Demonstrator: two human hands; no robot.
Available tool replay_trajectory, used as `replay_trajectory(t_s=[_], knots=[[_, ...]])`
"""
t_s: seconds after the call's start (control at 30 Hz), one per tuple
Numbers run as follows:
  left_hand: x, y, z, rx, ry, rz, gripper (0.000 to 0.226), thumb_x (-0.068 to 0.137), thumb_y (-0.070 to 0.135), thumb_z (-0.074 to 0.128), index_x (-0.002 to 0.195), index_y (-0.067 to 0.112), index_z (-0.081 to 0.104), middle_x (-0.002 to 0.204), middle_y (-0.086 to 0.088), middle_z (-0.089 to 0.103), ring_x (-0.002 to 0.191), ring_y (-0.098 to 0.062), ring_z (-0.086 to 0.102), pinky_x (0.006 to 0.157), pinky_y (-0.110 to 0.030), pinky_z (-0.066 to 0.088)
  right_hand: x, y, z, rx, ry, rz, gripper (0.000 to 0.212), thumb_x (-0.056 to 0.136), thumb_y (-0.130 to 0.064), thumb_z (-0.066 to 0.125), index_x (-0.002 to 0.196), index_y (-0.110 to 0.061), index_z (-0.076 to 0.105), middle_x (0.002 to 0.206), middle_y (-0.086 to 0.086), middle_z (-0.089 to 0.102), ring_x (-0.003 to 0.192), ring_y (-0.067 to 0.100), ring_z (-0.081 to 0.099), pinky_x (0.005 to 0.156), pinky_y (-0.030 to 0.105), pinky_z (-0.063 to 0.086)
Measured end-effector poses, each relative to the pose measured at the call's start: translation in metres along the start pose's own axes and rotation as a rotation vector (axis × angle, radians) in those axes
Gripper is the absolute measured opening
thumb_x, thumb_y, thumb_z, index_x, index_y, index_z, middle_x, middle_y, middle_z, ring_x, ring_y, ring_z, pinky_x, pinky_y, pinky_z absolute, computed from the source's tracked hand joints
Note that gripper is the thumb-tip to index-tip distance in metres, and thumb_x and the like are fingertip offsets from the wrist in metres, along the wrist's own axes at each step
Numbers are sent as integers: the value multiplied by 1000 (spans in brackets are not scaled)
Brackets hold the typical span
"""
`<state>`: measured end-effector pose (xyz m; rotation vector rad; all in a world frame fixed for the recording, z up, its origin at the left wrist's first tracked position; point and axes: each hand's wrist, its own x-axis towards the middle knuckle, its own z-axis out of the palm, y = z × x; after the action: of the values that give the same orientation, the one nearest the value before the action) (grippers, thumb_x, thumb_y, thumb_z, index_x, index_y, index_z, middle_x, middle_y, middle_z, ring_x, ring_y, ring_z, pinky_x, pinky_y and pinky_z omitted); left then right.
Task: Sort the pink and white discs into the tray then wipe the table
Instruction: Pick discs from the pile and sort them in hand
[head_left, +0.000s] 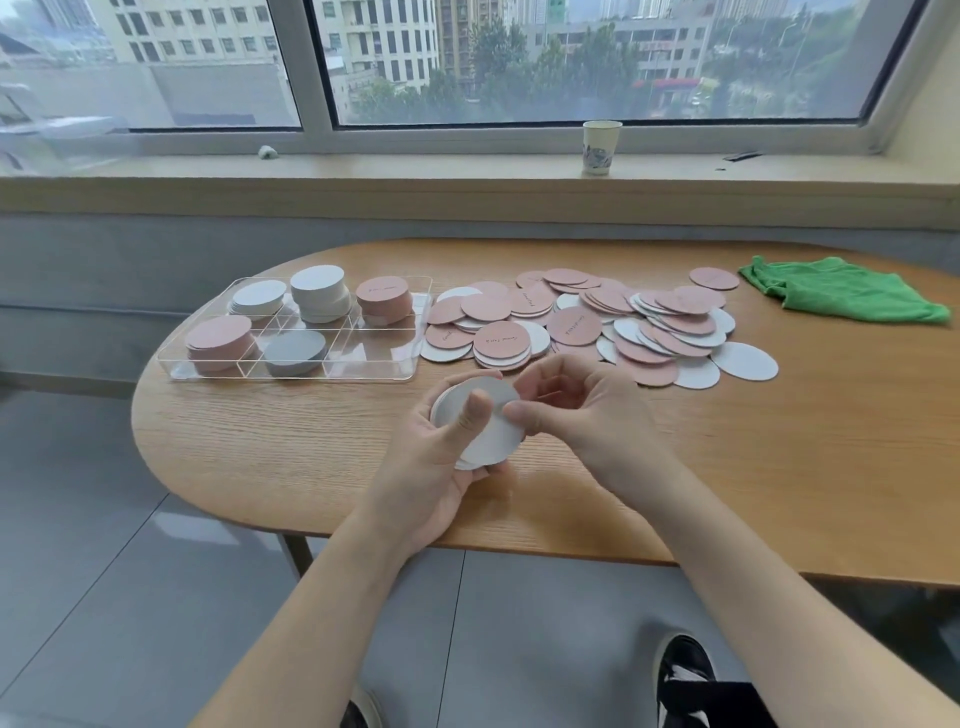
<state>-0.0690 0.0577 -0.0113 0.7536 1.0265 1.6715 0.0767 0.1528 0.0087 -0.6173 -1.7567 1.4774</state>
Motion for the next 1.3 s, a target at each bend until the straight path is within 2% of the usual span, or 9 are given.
replay_trajectory(t_s=[0.2, 0.43, 0.67, 0.73, 0.87, 1.0, 1.1, 1.17, 1.3], knots=[[-2, 2, -2, -38, -36, -77, 43, 85, 22, 79, 123, 11, 65, 108, -13, 70, 94, -30, 70, 66, -34, 59, 1, 14, 6, -244, 87, -85, 19, 77, -18, 88, 81, -17, 69, 80, 2, 71, 71, 22, 68, 65, 34, 53], [-3, 5, -5, -83, 11, -98, 39, 96, 1, 62, 135, 2, 56, 114, -24, 72, 88, -33, 72, 61, -31, 58, 38, 12, -14, -516, 193, -29, 14, 84, -30, 81, 87, -21, 72, 78, -11, 71, 72, -5, 62, 68, 9, 46], [-6, 10, -20, 21, 42, -38, 32, 98, 0, 60, 130, 5, 60, 114, -25, 72, 86, -34, 72, 56, -30, 56, 113, 34, -17, -843, 104, 72, 51, 85, -46, 77, 125, -15, 66, 121, -1, 67, 113, 16, 58, 88, 25, 39], [-5, 12, -23, -8, 66, -39, 32, 98, 0, 60, 130, 5, 59, 116, -26, 71, 84, -32, 72, 56, -30, 56, 125, 38, -15, -893, 65, 146, 61, 80, -47, 81, 129, -16, 62, 124, 1, 65, 111, 16, 56, 86, 25, 36], [-2, 11, -23, 3, 63, -37, 32, 98, 1, 61, 129, 6, 59, 117, -27, 71, 85, -31, 71, 58, -30, 56, 134, 43, -14, -801, 69, 207, 64, 73, -44, 88, 127, -20, 64, 119, -2, 66, 98, 11, 53, 80, 21, 34], [0, 11, -23, 9, 65, -36, 30, 98, 1, 61, 128, 6, 60, 117, -28, 71, 85, -32, 71, 59, -31, 56, 133, 46, -11, -799, 100, 103, 46, 76, -32, 87, 115, -21, 65, 105, -8, 65, 96, 10, 54, 70, 6, 35], [0, 11, -23, -1, 66, -40, 30, 98, 0, 61, 129, 5, 60, 115, -27, 71, 85, -32, 71, 58, -31, 56, 130, 48, -9, -755, 187, -3, 22, 82, -25, 81, 100, -20, 69, 92, -7, 69, 88, 11, 59, 81, 22, 47], [0, 11, -23, -6, 66, -39, 31, 99, 0, 60, 129, 4, 59, 113, -26, 72, 85, -33, 70, 58, -31, 55, 124, 43, -9, -669, 213, 11, 13, 84, -26, 79, 93, -20, 73, 86, -5, 71, 82, 11, 65, 76, 25, 50], [-1, 11, -23, -18, 66, -31, 30, 99, -1, 60, 127, 7, 60, 108, -22, 73, 86, -33, 70, 58, -31, 55, 107, 26, -10, -448, 18, 100, 16, 82, -19, 83, 92, -8, 76, 77, 3, 75, 63, 5, 67, 57, 14, 46]])
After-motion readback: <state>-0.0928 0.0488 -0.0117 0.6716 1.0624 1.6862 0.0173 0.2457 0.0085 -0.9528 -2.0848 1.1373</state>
